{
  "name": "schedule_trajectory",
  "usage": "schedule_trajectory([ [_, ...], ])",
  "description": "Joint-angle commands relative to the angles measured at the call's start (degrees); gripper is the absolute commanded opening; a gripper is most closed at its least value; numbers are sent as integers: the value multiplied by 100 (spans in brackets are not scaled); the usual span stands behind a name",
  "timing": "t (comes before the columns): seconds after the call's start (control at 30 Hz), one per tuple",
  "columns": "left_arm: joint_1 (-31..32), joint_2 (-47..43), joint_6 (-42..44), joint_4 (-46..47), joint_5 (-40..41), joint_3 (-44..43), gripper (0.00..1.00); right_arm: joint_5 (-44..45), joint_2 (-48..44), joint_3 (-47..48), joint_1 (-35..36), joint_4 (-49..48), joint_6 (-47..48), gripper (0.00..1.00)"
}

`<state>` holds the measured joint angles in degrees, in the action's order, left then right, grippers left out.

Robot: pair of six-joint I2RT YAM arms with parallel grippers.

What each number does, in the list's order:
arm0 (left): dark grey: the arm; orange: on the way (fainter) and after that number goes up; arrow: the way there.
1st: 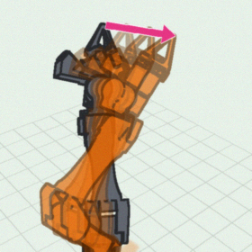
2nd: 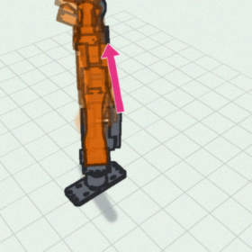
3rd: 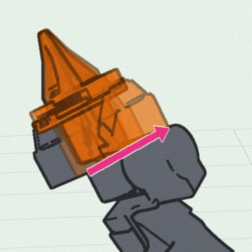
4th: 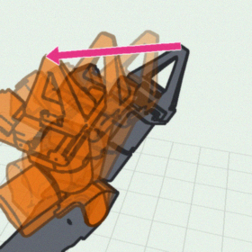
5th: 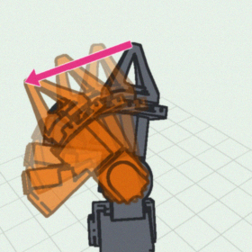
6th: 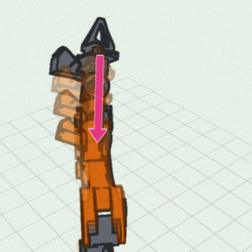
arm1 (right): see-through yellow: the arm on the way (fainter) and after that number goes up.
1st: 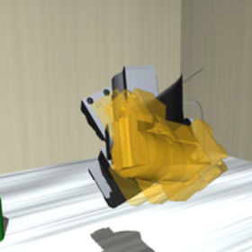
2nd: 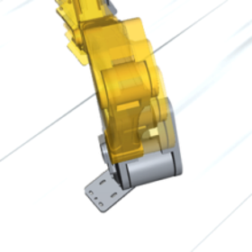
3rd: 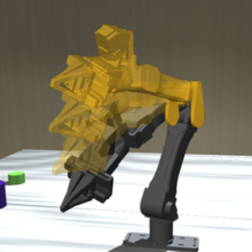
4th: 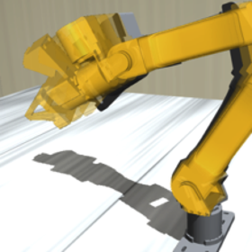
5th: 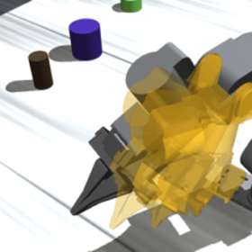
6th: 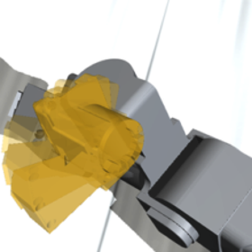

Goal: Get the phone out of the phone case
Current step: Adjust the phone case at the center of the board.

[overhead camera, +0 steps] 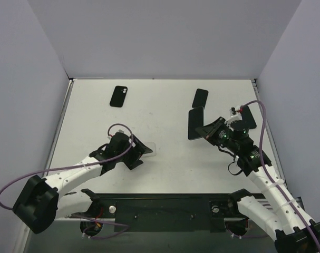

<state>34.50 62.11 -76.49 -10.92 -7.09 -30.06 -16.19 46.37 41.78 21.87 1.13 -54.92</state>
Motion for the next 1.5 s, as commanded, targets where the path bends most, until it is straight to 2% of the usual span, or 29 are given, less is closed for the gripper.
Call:
schedule_trajectory([
  [0.0, 373, 723, -788, 723, 656, -316, 88, -157, -198, -144, -156, 90, 341, 0],
  [0.03, 451, 889, -937, 557, 1057, -307, 90, -183, -242, -135, -165, 90, 350, 0],
  [0.17, 417, 1049, -1105, 547, 1798, -87, 90, -114, -286, -170, -235, 116, 438, 0],
  [0.3, 356, 1172, -894, 425, 2062, -228, 90, -297, -6, -310, -806, 73, 437, 0],
  [0.37, 163, 1303, -807, 502, 2019, -176, 86, -280, 126, -381, -1008, 20, 569, 0],
  [0.5, -373, 1611, -543, 819, 1722, -149, 81, -622, 434, -513, -1430, -367, 517, 0],
  [0.57, -759, 1796, -437, 1004, 1396, -131, 74, -719, 531, -557, -1571, -490, 482, 0],
  [0.73, -1760, 2435, -367, 2030, 1018, -219, 64, -676, 741, -566, -1729, -639, 500, 0],
  [0.9, -2772, 3351, 141, 2278, 894, -1192, 58, -684, 1337, -478, -2001, -903, 499, 0],
  [0.93, -2860, 3430, 465, 1765, 972, -1647, 58, -649, 1453, -399, -2046, -930, 560, 0],
  [1.0, -2757, 3309, 959, 1200, 1104, -2036, 62, -631, 1883, -224, -2169, -939, 613, 0],
  [1.07, -2344, 2975, 1355, 796, 1428, -2082, 69, -702, 2357, -13, -2415, -965, 745, 0],
  [1.1, -1969, 2756, 1573, 767, 1500, -2048, 72, -658, 2646, 75, -2485, -922, 824, 0],
  [1.17, -1406, 2562, 1707, 775, 1518, -1933, 72, -737, 3243, 714, -2590, -563, 1201, 0],
  [1.27, -753, 2596, 1655, 1407, 931, -1766, 71, -746, 4045, 1410, -2696, -140, 1763, 0],
  [1.37, -43, 3138, 1357, 2179, 62, -1836, 66, -650, 4686, 2069, -2793, -130, 2098, 0],
  [1.47, 267, 3807, 1207, 2428, -274, -2230, 65, -596, 5267, 2790, -2820, 230, 2310, 0],
])
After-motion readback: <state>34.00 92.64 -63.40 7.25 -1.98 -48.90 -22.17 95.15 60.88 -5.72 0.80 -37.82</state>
